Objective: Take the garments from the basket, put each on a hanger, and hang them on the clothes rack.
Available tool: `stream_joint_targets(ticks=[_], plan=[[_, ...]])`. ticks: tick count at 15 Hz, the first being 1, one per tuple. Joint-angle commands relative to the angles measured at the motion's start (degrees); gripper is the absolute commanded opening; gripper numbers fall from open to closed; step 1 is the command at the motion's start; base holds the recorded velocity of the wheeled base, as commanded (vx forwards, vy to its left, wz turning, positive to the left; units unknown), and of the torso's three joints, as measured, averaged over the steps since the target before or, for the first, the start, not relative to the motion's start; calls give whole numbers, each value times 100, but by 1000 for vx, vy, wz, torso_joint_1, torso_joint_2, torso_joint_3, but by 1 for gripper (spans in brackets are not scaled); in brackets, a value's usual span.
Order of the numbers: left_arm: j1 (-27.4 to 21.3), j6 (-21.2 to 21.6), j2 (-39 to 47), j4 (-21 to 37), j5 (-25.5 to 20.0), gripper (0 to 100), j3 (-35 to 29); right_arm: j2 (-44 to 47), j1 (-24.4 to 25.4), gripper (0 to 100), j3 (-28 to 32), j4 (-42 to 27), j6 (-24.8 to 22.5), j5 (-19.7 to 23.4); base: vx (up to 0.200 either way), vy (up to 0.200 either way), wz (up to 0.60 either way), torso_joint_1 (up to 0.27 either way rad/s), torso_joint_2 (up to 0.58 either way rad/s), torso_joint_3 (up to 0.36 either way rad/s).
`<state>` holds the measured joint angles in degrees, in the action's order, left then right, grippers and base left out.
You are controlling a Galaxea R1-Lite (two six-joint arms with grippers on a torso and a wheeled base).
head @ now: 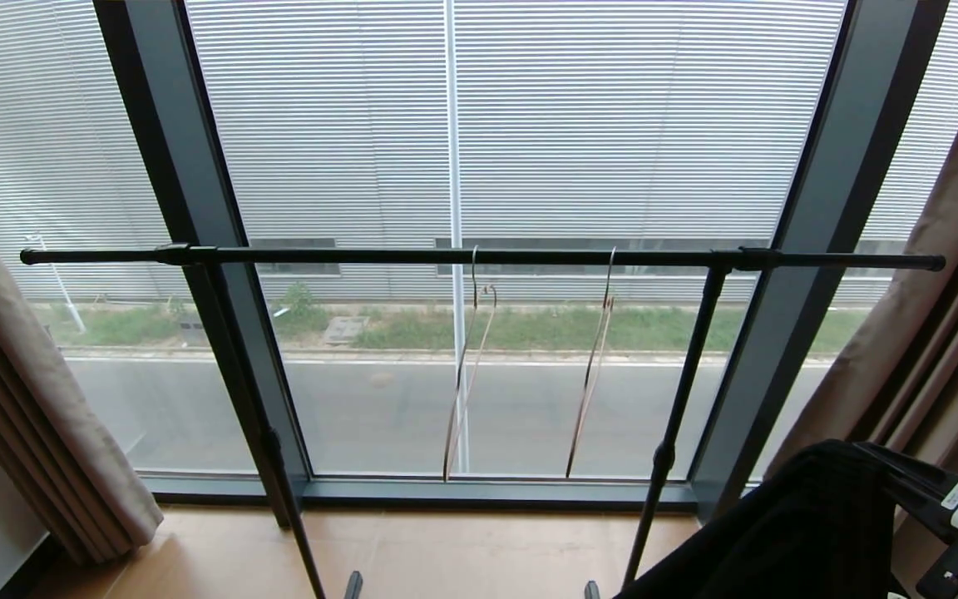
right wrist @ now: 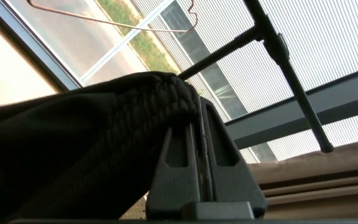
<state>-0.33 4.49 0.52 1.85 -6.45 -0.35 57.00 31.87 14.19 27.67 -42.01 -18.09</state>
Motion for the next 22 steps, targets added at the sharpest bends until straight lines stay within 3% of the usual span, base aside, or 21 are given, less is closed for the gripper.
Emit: stream_joint_targets(ticks=[1, 3, 14, 18, 22], plan=[[-2, 0, 9, 8, 3, 100, 0, -23, 4, 0, -4, 1, 0, -1, 0, 0, -600, -7, 2, 2], [-2, 0, 9, 8, 3, 100, 0, -23, 4, 0, -30, 1, -9, -19, 0, 0, -600, -2, -5, 7], [-2, 0, 9, 8, 3, 100, 0, -23, 4, 0, -48, 1, -9, -19, 0, 0, 0, 0, 0, 0], [-2, 0, 9, -1, 3, 100, 0, -14, 4, 0, -48, 10, -9, -19, -200, 0, 0, 7, 5, 0], [-2, 0, 9, -1, 3, 100, 0, -14, 4, 0, -4, 19, -9, -45, 0, 0, 0, 0, 0, 0]])
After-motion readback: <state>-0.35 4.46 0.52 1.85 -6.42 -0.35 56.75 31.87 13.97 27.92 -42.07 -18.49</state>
